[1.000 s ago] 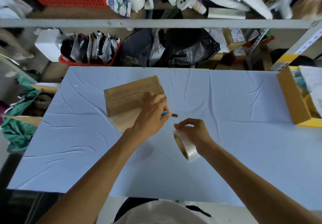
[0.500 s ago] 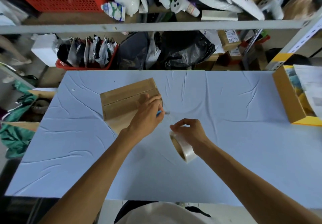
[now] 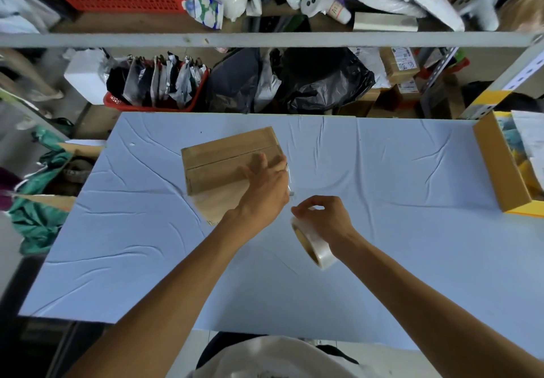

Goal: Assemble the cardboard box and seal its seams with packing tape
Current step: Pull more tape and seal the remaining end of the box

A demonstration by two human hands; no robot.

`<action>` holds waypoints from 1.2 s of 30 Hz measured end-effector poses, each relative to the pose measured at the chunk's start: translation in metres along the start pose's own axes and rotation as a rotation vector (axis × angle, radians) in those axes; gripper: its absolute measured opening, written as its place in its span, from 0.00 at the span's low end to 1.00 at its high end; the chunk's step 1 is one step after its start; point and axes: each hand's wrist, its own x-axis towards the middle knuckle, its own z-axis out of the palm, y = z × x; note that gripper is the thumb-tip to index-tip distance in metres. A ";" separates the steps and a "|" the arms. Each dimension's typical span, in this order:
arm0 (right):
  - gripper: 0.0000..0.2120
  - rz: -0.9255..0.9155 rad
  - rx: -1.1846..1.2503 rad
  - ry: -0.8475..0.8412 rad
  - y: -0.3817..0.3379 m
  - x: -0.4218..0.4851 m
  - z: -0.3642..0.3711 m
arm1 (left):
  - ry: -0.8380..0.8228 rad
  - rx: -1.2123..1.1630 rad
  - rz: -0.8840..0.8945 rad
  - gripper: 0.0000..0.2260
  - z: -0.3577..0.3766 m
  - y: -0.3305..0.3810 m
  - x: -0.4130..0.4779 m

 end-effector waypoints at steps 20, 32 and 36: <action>0.04 -0.069 -0.190 -0.028 0.026 -0.001 -0.012 | 0.004 -0.156 -0.002 0.08 -0.005 -0.016 0.001; 0.06 -0.240 -0.590 -0.314 0.066 0.001 -0.028 | -0.004 -0.274 0.022 0.09 0.001 -0.016 -0.001; 0.09 -0.175 -0.564 -0.199 0.073 0.000 -0.021 | -0.001 -0.277 0.031 0.10 0.003 -0.017 0.000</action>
